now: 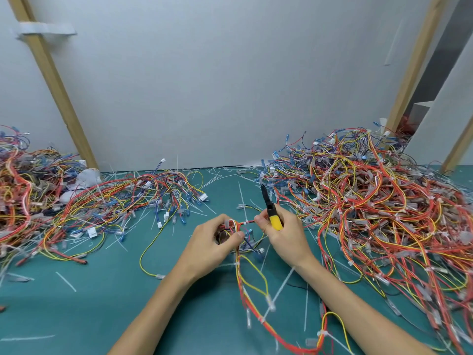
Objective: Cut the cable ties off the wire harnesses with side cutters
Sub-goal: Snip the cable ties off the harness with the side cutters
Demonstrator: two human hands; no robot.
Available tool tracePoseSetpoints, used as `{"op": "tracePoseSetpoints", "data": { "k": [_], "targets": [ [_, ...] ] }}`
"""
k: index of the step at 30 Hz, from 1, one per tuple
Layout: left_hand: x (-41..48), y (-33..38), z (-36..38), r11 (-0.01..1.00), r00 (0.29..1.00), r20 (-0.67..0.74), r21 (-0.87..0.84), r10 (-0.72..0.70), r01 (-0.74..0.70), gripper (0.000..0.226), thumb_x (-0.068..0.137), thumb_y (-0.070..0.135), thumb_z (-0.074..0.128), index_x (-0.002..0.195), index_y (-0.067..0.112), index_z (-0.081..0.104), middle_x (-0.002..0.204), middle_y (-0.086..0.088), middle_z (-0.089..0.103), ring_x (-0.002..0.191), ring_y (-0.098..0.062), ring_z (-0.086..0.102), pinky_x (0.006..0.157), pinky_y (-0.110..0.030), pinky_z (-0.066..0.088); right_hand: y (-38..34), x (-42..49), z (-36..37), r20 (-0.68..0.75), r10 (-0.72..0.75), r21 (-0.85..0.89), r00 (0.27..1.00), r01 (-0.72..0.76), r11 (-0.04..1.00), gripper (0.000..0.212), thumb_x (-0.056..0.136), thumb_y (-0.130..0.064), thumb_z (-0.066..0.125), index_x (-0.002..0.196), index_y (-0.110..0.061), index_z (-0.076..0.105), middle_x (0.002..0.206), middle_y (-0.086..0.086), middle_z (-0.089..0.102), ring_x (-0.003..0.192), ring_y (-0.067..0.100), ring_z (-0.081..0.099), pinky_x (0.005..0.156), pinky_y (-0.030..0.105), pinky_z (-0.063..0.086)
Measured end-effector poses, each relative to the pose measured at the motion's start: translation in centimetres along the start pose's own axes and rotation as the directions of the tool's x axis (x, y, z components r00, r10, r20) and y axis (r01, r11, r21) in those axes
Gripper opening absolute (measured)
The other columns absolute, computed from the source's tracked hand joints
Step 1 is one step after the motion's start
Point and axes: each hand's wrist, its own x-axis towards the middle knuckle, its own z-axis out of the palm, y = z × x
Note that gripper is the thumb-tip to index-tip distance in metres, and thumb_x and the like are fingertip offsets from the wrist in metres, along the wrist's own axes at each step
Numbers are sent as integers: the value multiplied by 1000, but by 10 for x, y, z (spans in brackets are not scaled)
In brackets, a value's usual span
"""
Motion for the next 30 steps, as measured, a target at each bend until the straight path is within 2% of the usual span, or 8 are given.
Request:
{"op": "tracePoseSetpoints", "data": {
  "k": [5, 8, 12, 19, 23, 26, 28, 30],
  "targets": [
    [-4, -7, 8, 993, 997, -73, 120, 29, -20, 24, 85, 25, 66, 73, 21, 46, 58, 3, 54, 56, -10, 42, 54, -18, 30, 0, -1, 4, 47, -14, -53, 999, 17, 998, 18, 88, -28, 71, 78, -17, 61, 65, 5, 61, 62, 19, 52, 59, 33, 41],
    [-5, -9, 15, 991, 991, -123, 130, 53, -37, 34, 91, 30, 62, 68, 26, 36, 55, 13, 48, 55, -11, 37, 56, -18, 27, 1, 0, 3, 80, 3, -68, 997, 3, 998, 20, 88, -30, 70, 77, -16, 60, 67, 7, 60, 60, 18, 50, 58, 32, 40],
    [-4, -11, 16, 984, 979, -174, 160, 103, -75, 38, 96, 42, 52, 67, 25, 34, 53, 9, 41, 58, -18, 36, 58, -24, 24, 1, -1, 4, 95, 32, -73, 995, -25, 997, 21, 88, -35, 69, 77, -19, 62, 67, 4, 60, 58, 8, 48, 56, 25, 37],
    [-1, -11, 9, 961, 957, -244, 261, 155, -89, 32, 96, 29, 56, 69, 23, 39, 50, 10, 39, 57, -24, 40, 59, -26, 25, 1, -2, 7, 68, 31, -121, 997, -22, 992, 22, 88, -43, 66, 86, -21, 63, 67, 3, 60, 59, 10, 49, 57, 27, 39],
    [0, -14, 3, 972, 944, -304, 228, 128, -58, 35, 93, 21, 61, 66, 20, 39, 46, 9, 36, 51, -18, 33, 53, -21, 26, 5, -1, 7, 1, 86, -250, 996, -83, 965, 28, 78, -31, 66, 99, -32, 48, 67, -7, 55, 68, 21, 54, 58, 32, 39],
    [2, -17, 0, 982, 937, -336, 189, 91, -27, 33, 94, 19, 61, 67, 13, 42, 46, 6, 36, 49, -15, 34, 49, -20, 27, 7, 1, 3, -45, 133, -326, 990, -141, 935, 51, 70, -36, 68, 107, -35, 32, 90, -8, 59, 84, 27, 55, 68, 36, 40],
    [3, -19, -1, 982, 937, -341, 190, 76, -10, 32, 94, 21, 60, 68, 12, 43, 45, 6, 37, 49, -15, 35, 50, -23, 27, 10, 2, 2, -41, 122, -330, 992, -129, 935, 62, 69, -36, 71, 115, -31, 31, 114, -3, 54, 103, 24, 51, 81, 37, 43],
    [4, -20, -1, 980, 940, -334, 198, 72, -5, 32, 95, 24, 60, 70, 13, 44, 45, 6, 38, 49, -15, 36, 50, -25, 26, 13, 2, 3, -25, 101, -315, 995, -103, 944, 66, 70, -35, 74, 120, -27, 31, 121, -3, 46, 114, 19, 45, 90, 33, 38]
  ]
}}
